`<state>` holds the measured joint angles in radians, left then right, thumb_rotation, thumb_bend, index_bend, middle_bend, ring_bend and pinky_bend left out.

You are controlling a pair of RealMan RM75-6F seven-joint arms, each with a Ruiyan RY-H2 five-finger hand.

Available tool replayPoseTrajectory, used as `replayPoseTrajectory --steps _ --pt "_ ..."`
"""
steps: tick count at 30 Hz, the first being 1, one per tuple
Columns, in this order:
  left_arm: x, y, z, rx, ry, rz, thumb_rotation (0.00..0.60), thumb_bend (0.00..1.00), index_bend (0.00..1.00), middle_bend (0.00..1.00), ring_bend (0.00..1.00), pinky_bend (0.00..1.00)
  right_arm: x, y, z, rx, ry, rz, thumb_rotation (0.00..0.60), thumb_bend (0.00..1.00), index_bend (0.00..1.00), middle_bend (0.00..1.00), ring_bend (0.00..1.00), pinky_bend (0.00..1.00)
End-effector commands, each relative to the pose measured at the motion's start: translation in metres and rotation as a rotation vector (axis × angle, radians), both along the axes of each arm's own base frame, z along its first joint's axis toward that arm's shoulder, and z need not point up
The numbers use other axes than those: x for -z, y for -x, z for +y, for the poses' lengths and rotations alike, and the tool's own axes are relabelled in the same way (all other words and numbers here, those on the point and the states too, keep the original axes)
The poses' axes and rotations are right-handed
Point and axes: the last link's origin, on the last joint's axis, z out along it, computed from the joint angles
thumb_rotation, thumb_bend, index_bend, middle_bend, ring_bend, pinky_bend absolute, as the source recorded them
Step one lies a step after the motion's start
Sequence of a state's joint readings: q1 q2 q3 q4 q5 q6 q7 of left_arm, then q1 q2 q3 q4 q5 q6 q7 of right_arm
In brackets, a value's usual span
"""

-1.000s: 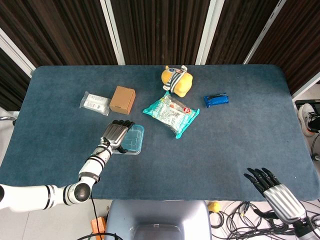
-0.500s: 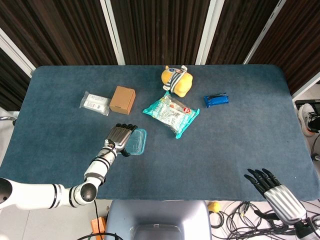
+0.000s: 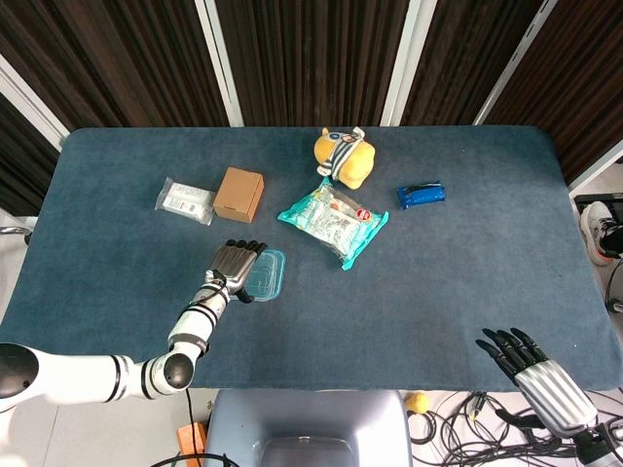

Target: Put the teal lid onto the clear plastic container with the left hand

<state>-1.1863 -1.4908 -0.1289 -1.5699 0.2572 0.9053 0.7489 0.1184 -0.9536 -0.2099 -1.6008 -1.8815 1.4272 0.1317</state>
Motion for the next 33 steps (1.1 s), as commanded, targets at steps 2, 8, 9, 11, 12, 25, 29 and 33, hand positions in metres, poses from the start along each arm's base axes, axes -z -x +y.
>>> replayPoseTrajectory --steps 2,8,9,11,12,25,29,33 --pt "0.002 0.004 0.001 -0.016 0.007 0.025 0.600 0.25 0.23 0.50 0.39 0.15 0.000 0.000 0.000 -0.001 0.000 0.001 0.600 0.06 0.00 0.00 0.00 0.00" --pt "0.000 0.008 0.003 -0.040 0.002 0.036 0.600 0.25 0.18 0.45 0.37 0.15 0.000 0.000 0.000 0.001 -0.001 0.004 0.600 0.06 0.00 0.00 0.00 0.00" --pt "-0.001 0.008 0.003 -0.044 0.001 0.032 0.600 0.25 0.17 0.45 0.37 0.15 0.000 0.000 0.000 0.001 -0.003 0.005 0.600 0.06 0.00 0.00 0.00 0.00" --pt "-0.002 0.008 0.003 -0.046 0.000 0.027 0.600 0.25 0.17 0.44 0.37 0.15 0.000 0.000 0.000 0.001 -0.003 0.006 0.600 0.06 0.00 0.00 0.00 0.00" --pt "-0.003 0.008 0.003 -0.046 0.000 0.026 0.600 0.25 0.16 0.44 0.36 0.15 0.000 0.000 0.000 0.001 -0.003 0.006 0.600 0.06 0.00 0.00 0.00 0.00" --pt "-0.012 0.007 0.002 -0.047 -0.016 0.024 0.600 0.25 0.16 0.43 0.36 0.15 0.002 0.000 0.000 0.000 -0.005 0.010 0.600 0.06 0.00 0.00 0.00 0.00" --pt "-0.011 0.009 0.002 -0.054 -0.014 0.028 0.600 0.25 0.16 0.43 0.36 0.15 0.001 0.000 0.000 0.000 -0.002 0.009 0.600 0.06 0.00 0.00 0.00 0.00" --pt "-0.008 0.011 0.003 -0.061 -0.013 0.028 0.600 0.25 0.16 0.43 0.36 0.15 0.001 0.000 0.000 0.000 -0.002 0.010 0.600 0.06 0.00 0.00 0.00 0.00"
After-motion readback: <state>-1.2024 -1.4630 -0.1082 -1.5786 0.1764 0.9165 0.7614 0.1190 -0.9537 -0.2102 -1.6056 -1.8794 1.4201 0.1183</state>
